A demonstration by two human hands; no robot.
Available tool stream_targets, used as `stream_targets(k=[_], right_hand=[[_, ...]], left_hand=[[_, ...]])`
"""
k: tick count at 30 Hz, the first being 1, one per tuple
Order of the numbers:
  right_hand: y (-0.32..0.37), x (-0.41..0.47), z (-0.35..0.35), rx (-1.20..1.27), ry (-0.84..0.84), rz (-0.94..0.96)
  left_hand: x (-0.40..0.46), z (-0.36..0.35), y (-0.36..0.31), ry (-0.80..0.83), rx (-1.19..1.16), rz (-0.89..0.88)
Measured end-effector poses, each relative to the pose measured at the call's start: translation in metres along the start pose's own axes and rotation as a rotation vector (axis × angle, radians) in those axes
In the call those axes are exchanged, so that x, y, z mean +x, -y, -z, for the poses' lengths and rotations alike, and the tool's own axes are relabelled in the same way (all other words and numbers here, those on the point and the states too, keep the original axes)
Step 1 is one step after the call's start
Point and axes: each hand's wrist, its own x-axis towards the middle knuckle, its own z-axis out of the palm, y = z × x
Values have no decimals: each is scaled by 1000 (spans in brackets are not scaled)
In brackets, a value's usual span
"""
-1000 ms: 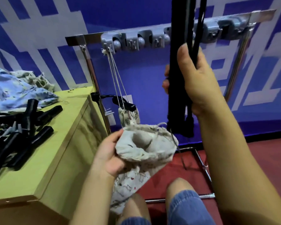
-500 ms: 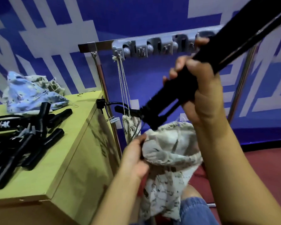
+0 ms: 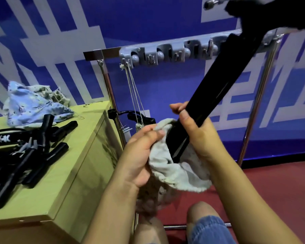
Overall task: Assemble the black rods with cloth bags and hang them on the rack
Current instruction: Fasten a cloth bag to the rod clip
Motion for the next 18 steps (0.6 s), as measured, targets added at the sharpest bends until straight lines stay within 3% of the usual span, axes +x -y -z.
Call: stream_targets(k=[3,6,10,12,18], right_hand=[[-9,-6,-1,-115,53,-125],[-12,-13,-3,-325,209,-112],[-11,-18,-3,-552,362,-86],[-5,-20,-3,-617,403,-149],[19,-8,25,-964,597,-424]], left_hand=[[-5,-6,-5,103,66,-35],[-8,-14,-5,140,285,-140],[0,-17,-3,-91,623,-297],[3,-12,-3,-178,614,-323],[-1,3,-5,-150,675,-323]])
